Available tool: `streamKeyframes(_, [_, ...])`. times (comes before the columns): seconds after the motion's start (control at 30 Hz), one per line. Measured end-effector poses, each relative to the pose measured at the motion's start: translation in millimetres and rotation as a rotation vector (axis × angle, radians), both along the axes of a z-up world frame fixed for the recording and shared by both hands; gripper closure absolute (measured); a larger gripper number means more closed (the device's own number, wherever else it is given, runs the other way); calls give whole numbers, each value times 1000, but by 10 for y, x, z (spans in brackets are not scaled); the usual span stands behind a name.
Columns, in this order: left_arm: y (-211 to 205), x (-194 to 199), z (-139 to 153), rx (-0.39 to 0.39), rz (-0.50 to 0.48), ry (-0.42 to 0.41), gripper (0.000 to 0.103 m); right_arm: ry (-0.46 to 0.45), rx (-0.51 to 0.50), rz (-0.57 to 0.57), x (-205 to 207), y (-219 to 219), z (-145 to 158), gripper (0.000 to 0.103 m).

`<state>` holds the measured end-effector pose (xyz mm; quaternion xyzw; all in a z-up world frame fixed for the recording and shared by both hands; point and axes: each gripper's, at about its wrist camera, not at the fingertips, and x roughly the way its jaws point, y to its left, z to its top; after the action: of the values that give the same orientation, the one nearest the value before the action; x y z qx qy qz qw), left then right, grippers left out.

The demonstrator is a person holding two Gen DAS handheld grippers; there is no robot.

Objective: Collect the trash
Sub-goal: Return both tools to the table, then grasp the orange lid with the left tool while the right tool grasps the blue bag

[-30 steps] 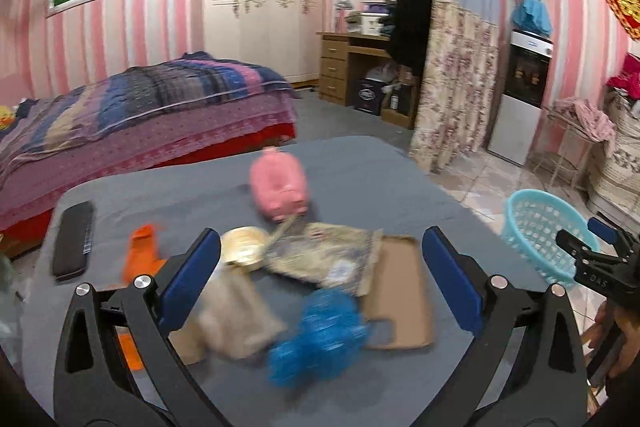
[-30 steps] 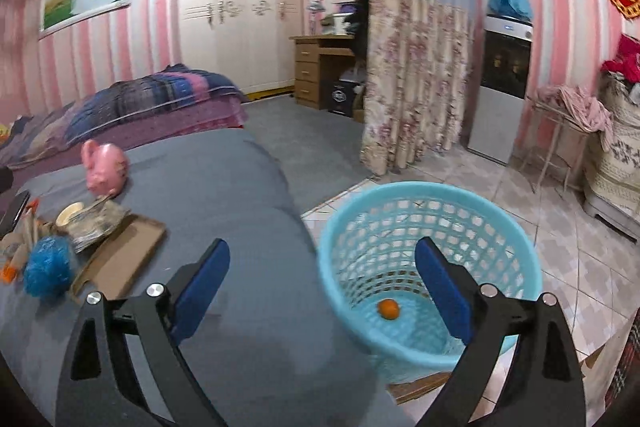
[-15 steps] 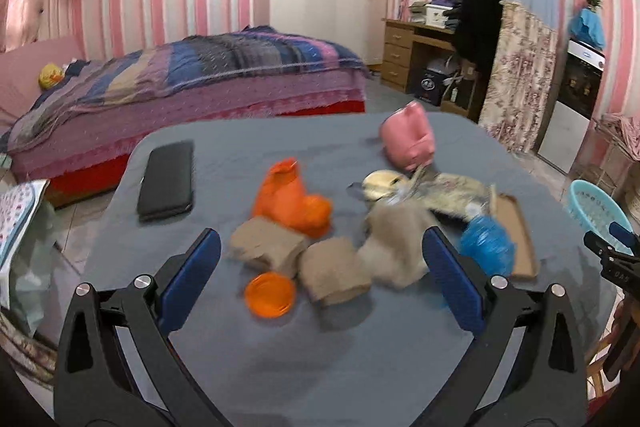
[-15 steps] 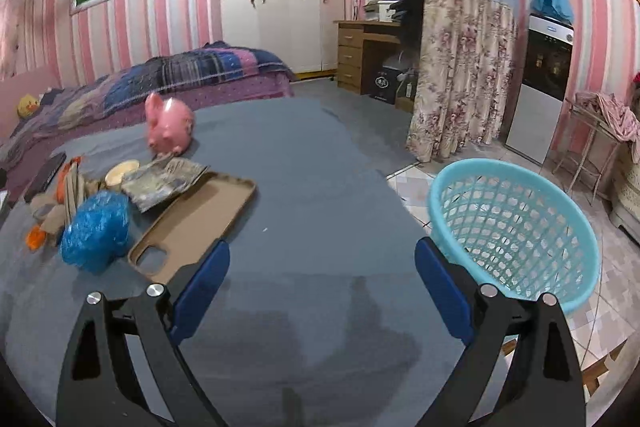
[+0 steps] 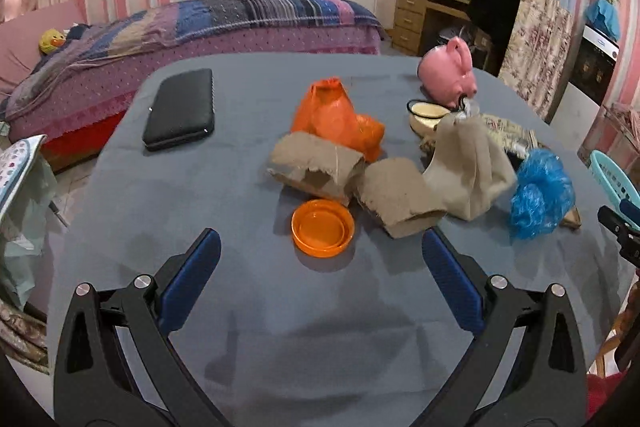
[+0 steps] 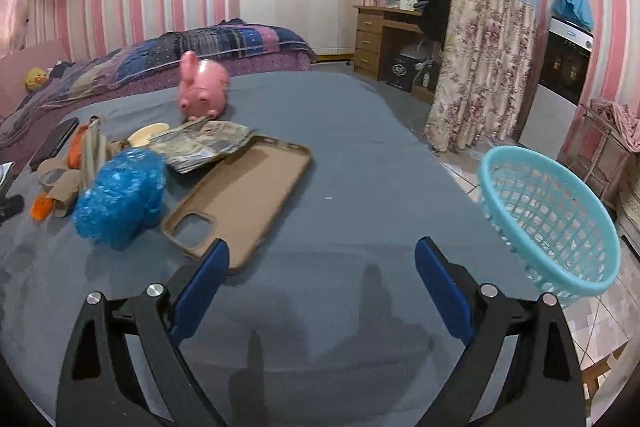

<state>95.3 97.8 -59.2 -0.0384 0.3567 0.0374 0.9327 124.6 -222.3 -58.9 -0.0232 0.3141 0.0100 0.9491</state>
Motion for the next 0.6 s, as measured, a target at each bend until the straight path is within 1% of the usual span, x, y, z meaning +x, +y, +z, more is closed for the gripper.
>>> streamKeyframes(0.07, [23, 44, -59, 26, 13, 14, 6, 8, -7, 13, 2, 66, -23, 11])
streamKeyframes(0.1, [47, 83, -103, 28, 15, 35, 11, 15, -9, 19, 8, 102, -41, 11])
streamKeyframes(0.13, [64, 103, -125, 14, 6, 48, 19, 21, -9, 23, 11, 127, -56, 11])
streamKeyframes(0.17, [88, 129, -153, -15, -8, 65, 21, 26, -6, 26, 5, 137, -61, 11])
streamKeyframes(0.23, [115, 214, -228, -39, -17, 114, 22, 35, 4, 30, 9, 175, -73, 11])
streamKeyframes(0.27, [114, 249, -254, -35, -14, 130, 22, 37, 8, 32, 15, 197, -69, 11])
streamKeyframes(0.37, [80, 292, -245, -27, -30, 113, 28, 34, 12, 39, 36, 271, -49, 11])
streamKeyframes(0.43, [52, 330, -259, -39, -62, 121, 40, 33, 5, 50, 50, 334, -35, 11])
streamKeyframes(0.5, [41, 349, -268, -39, -72, 126, 42, 32, -9, 60, 57, 405, -33, 11])
streamKeyframes(0.57, [71, 340, -257, -68, -83, 115, 50, 30, -14, 80, 60, 479, -21, 11])
streamKeyframes(0.6, [87, 336, -249, -80, -84, 113, 57, 30, -17, 89, 62, 514, -17, 11])
